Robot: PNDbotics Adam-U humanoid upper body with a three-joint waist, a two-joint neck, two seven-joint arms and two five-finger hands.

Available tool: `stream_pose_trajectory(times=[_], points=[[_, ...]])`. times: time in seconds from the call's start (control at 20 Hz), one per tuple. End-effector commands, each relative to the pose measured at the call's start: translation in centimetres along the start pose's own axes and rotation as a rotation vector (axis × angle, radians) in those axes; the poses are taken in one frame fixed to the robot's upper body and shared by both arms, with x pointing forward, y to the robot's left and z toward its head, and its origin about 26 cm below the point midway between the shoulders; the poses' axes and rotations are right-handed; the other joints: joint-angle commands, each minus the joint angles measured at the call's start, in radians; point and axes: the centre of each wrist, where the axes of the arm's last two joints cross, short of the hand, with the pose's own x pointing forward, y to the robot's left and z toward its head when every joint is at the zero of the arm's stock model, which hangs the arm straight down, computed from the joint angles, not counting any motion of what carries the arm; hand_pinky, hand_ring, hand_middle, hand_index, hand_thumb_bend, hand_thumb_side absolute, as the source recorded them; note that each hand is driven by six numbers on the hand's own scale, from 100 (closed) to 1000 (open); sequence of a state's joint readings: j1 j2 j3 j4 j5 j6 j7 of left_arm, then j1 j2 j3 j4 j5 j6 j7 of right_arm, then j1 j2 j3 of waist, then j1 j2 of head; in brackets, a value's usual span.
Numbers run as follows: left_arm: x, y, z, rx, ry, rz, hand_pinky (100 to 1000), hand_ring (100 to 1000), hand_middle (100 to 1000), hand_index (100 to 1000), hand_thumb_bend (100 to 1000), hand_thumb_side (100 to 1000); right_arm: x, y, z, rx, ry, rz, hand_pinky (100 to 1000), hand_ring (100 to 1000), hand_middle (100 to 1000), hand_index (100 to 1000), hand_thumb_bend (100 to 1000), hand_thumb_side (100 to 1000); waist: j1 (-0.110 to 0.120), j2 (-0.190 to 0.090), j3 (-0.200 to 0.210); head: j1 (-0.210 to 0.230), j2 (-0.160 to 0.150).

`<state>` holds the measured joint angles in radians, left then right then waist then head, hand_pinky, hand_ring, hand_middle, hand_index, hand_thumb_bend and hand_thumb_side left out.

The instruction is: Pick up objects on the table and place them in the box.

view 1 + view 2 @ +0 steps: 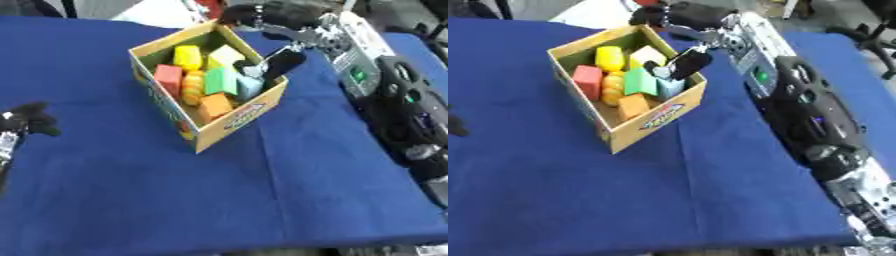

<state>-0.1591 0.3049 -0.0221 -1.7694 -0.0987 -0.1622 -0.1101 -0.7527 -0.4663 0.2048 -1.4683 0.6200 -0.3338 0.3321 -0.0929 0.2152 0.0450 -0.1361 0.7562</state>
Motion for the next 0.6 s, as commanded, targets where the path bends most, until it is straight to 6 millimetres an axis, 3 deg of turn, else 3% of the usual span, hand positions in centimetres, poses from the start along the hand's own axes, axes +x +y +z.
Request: stream_pose_trajectory(times=[0.05, 0.3, 0.6], points=[[0.3, 0.5, -0.2, 0.036, -0.011, -0.004, 805, 608, 613, 826, 100, 934, 0.4, -0.8, 2.9, -0.267, 0.027, -0.168, 712, 744, 848, 987, 100, 475, 0.012, -0.026, -0.016, 0.025, 0.002], [0.4, 0.7, -0.2, 0.076, -0.012, -0.002, 799, 606, 611, 820, 100, 906, 1.5, 5.1, 7.2, -0.580, 0.169, -0.568, 634, 649, 749, 932, 100, 530, 0.015, -0.018, -0.048, 0.069, -0.002], [0.3, 0.4, -0.2, 0.099, -0.008, 0.013, 796, 606, 611, 817, 100, 900, 3.6, 10.4, 8.4, -0.697, 0.267, -0.799, 619, 629, 720, 923, 100, 602, 0.021, -0.009, -0.056, 0.098, -0.009]])
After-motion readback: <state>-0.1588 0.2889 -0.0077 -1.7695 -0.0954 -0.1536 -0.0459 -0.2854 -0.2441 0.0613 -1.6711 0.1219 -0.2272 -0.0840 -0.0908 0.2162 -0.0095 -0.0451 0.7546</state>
